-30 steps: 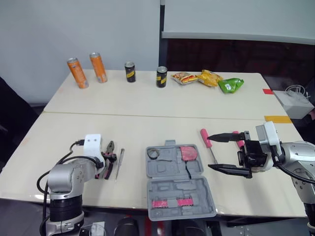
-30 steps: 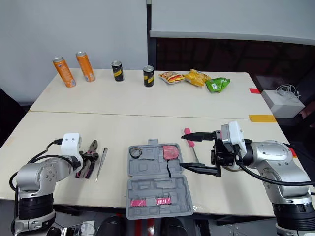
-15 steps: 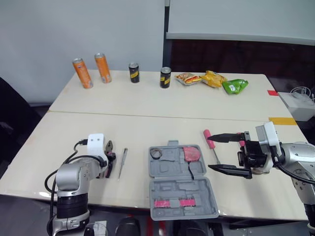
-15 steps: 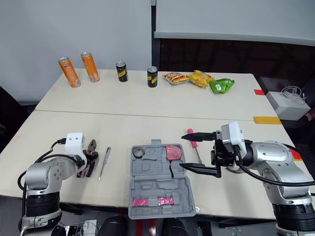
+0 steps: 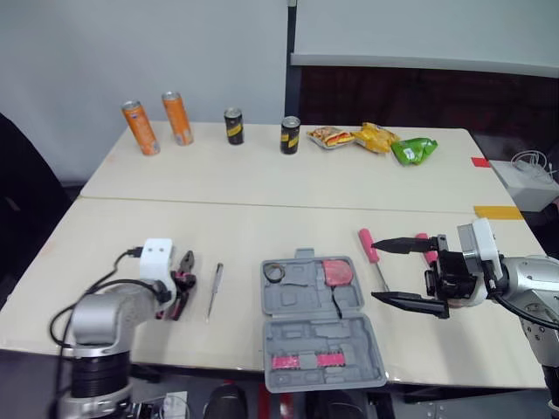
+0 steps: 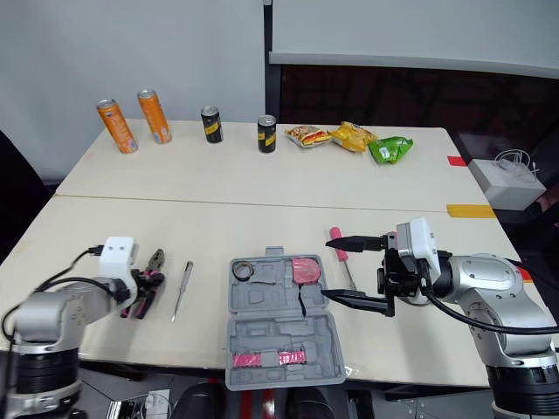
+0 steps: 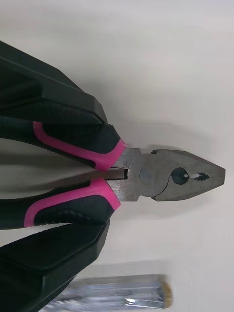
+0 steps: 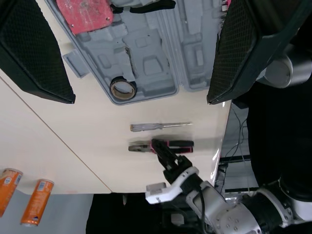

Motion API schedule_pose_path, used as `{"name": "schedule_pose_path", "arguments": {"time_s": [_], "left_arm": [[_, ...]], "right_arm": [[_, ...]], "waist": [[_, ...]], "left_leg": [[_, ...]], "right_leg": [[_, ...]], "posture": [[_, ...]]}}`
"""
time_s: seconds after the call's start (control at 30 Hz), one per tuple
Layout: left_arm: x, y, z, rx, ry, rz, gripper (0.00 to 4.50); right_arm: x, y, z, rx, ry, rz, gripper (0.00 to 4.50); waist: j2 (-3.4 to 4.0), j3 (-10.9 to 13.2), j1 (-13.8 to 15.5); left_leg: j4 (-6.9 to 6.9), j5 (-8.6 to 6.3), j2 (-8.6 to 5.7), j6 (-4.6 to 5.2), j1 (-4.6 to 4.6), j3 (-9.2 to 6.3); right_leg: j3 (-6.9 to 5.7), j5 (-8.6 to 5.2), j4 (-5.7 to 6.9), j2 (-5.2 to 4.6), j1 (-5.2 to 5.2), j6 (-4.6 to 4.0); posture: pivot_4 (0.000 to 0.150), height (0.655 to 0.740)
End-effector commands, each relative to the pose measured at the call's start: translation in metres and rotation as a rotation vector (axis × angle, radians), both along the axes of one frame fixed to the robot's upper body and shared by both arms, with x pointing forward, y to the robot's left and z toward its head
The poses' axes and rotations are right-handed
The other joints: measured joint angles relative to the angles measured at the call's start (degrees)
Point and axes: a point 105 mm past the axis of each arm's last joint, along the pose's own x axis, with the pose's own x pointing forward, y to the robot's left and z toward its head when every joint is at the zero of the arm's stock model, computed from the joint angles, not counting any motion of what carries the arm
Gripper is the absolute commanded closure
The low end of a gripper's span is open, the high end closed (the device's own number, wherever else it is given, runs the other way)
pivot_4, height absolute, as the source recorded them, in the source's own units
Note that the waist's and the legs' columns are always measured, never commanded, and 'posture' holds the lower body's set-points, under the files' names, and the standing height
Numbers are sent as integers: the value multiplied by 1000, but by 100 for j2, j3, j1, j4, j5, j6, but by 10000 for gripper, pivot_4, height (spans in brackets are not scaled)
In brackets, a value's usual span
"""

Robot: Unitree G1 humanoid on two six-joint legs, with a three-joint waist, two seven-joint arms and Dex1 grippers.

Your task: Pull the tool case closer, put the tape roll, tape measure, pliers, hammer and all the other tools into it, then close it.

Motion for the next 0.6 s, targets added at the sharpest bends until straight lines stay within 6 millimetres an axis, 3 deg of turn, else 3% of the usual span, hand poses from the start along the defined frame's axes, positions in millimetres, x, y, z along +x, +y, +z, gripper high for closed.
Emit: {"name": "schedule_pose_path", "arguments": {"time_s": [0.03, 0.17, 0.3, 0.4, 0.5, 0.6], "left_arm": [[-1, -16, 46, 36, -103, -271, 20818], [-4, -21, 64, 84, -116, -460, 20818], [-16, -60, 101, 162, -137, -986, 20819], [-17, -76, 108, 195, -115, -1177, 20819], [-13, -104, 115, 222, -110, -1359, 20819], [-9, -118, 114, 257, -77, -1463, 20819]], "right_arm": [[-3, 0, 15, 25, -59, -14, 0], [-3, 0, 17, 30, -60, -25, 0], [-6, 3, 26, 41, -57, -54, 0], [-2, 9, 25, -19, -69, -106, 0], [-1, 21, 18, -132, -18, -140, 0], [5, 28, 14, -248, -19, -198, 0]], "waist": [[3, 8, 28], [18, 25, 55], [-3, 79, 67], [12, 87, 61], [21, 92, 34], [23, 94, 5]], "left_leg": [[-1, 0, -1, 0, -1, 1], [-2, 0, -8, 0, 8, 3], [-6, 7, -27, 8, 13, 3], [-22, 13, -40, 13, 24, 17], [-32, 14, -46, 12, 34, 27], [-35, 24, -46, -5, 36, 25]], "right_leg": [[0, 0, -1, -1, 0, 0], [2, 0, -4, -9, 8, 0], [5, 0, 4, -27, 10, 1], [14, 2, 3, -39, 10, 0], [24, 1, 8, -43, 10, 2], [23, 2, 13, -41, 10, 2]], "posture": [[1500, 7400], [1500, 7400], [1500, 7400], [1500, 7400], [1500, 7400], [1500, 7400]]}}
